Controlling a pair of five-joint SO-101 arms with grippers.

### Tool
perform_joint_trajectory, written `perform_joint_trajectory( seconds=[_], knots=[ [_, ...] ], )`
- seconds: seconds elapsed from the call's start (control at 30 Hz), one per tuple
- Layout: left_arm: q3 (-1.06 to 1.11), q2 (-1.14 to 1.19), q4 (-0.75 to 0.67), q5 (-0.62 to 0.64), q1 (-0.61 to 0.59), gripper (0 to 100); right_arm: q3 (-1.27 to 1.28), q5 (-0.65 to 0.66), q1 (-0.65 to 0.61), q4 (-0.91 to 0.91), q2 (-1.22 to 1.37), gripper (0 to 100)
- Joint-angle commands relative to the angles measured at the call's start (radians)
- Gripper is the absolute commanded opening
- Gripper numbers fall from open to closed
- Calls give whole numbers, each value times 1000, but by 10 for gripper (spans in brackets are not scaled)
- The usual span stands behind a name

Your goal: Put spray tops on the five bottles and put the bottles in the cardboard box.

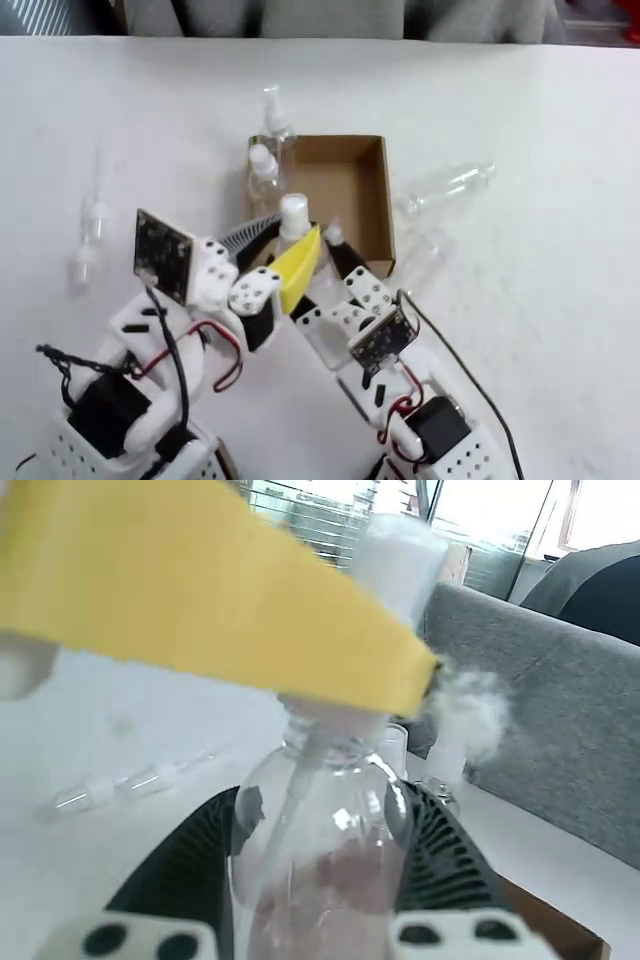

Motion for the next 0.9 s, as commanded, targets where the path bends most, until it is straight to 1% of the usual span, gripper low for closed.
perform_joint_trajectory(
  seconds=[0.0,0.1,0.17,0.27,0.37,0.43,0.5,0.57,0.67,0.87],
  knots=[
    [43,-74,-6,8,-4,20,-8,-9,12,-16,-8,15],
    [84,-119,-11,6,-5,20,-8,-9,13,-16,-8,15],
    [130,-154,-52,6,-5,20,-8,-9,13,-16,-8,15],
    [227,-232,-150,6,-5,20,-8,-11,25,-16,-8,15],
    [351,-332,-272,5,-5,20,-14,-89,58,-16,-8,15],
    [425,-397,-334,-40,-5,20,-14,-107,64,-16,-8,15],
    [459,-443,-325,-101,-5,20,-14,-106,62,-16,-8,15],
    [468,-460,-285,-147,-4,20,-14,-106,61,-15,-8,15],
    [468,-464,-249,-199,1,20,-14,-106,61,-15,-7,15],
    [466,-464,-245,-273,2,20,-14,-106,59,5,-7,15]
  ],
)
